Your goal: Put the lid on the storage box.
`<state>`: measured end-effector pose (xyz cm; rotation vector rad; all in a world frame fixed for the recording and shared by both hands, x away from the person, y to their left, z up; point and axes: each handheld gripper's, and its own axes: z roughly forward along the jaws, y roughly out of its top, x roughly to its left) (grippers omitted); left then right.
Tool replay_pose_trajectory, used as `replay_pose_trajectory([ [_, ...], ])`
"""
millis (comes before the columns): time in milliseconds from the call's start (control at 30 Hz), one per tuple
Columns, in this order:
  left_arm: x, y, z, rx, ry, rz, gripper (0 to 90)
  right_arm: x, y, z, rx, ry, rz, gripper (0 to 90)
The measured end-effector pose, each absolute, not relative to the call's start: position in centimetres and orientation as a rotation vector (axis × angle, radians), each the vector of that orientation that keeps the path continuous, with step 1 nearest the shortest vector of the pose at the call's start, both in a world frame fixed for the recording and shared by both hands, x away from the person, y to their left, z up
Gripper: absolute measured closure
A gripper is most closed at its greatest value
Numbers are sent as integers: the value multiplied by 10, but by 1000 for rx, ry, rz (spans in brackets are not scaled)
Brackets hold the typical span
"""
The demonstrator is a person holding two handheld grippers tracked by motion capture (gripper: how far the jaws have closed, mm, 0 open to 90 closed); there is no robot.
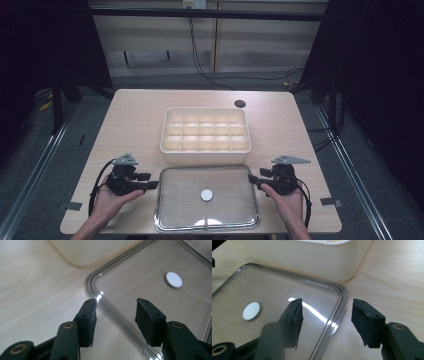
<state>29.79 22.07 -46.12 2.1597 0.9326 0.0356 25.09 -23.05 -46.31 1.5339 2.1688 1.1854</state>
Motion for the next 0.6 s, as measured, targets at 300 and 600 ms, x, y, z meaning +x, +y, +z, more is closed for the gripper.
replay_pose_trajectory([
  [300,305,217,-475,2157,970,47,562,269,-228,-473,1541,2182,1161,504],
  [600,306,225,-490,2171,995,-9,562,264,-225,-488,1551,2198,1090,534],
])
